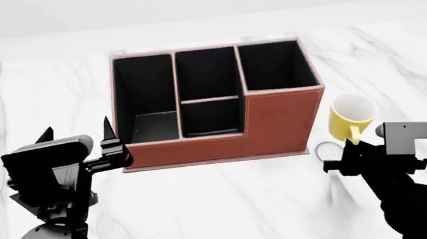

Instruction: Pick up the yellow and white mug and place it to the right of the caddy.

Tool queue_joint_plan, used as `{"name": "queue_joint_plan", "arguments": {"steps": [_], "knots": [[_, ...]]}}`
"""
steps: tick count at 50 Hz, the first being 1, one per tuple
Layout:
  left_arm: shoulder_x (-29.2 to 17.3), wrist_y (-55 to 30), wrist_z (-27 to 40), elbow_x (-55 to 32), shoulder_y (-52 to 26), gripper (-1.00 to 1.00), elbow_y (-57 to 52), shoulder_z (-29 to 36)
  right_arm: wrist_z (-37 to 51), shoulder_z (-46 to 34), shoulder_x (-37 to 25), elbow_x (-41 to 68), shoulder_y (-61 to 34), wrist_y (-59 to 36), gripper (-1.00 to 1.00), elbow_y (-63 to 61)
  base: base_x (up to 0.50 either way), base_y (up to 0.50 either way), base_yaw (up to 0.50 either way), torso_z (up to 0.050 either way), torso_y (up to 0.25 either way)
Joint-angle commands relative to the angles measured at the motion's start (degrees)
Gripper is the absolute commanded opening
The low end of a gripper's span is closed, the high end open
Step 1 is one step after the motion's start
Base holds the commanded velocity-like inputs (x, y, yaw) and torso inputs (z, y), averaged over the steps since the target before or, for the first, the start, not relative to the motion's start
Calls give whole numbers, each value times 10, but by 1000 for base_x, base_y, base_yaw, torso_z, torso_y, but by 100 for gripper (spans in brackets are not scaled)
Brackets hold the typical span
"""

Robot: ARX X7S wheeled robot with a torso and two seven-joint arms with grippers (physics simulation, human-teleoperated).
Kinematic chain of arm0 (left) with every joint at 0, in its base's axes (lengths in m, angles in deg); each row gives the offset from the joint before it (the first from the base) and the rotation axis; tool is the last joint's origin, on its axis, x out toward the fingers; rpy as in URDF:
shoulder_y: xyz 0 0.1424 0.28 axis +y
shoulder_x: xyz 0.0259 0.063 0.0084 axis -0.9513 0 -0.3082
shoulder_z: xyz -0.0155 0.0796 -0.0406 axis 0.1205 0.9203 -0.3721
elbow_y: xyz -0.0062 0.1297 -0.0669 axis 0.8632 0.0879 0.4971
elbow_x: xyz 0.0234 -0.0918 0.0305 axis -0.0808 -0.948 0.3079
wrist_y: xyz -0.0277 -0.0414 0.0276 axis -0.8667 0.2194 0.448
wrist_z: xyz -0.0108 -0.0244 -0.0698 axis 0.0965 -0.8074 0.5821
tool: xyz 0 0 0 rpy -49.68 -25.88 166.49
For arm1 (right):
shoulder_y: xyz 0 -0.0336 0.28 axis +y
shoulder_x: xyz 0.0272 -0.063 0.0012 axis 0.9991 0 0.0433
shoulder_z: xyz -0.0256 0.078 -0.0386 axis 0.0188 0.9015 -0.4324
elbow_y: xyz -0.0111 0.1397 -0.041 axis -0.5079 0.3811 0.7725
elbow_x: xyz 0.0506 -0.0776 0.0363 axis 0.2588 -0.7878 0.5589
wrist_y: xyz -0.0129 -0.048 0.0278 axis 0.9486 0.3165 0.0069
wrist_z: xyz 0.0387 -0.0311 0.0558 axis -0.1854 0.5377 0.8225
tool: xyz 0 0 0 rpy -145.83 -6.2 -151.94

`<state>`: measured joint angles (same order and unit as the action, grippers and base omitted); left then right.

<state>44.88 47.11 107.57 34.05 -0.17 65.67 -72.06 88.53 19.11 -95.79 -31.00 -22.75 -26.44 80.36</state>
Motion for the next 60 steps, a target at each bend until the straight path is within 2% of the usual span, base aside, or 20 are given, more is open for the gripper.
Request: {"name": "queue_joint_plan", "arguments": {"steps": [1, 35, 60], "knots": [[-1, 0, 1, -1, -1, 100, 1, 1, -17, -6, 9, -21, -30, 11, -100, 43, 0, 0, 0, 0, 0], [1, 8, 1, 7, -11, 100, 25, 15, -77, -42, 50, -69, -122, 71, -100, 230, 0, 0, 0, 0, 1], [-1, 9, 2, 3, -11, 100, 27, 17, -99, -54, 73, -88, -166, 103, -100, 316, 0, 0, 0, 0, 0]]}}
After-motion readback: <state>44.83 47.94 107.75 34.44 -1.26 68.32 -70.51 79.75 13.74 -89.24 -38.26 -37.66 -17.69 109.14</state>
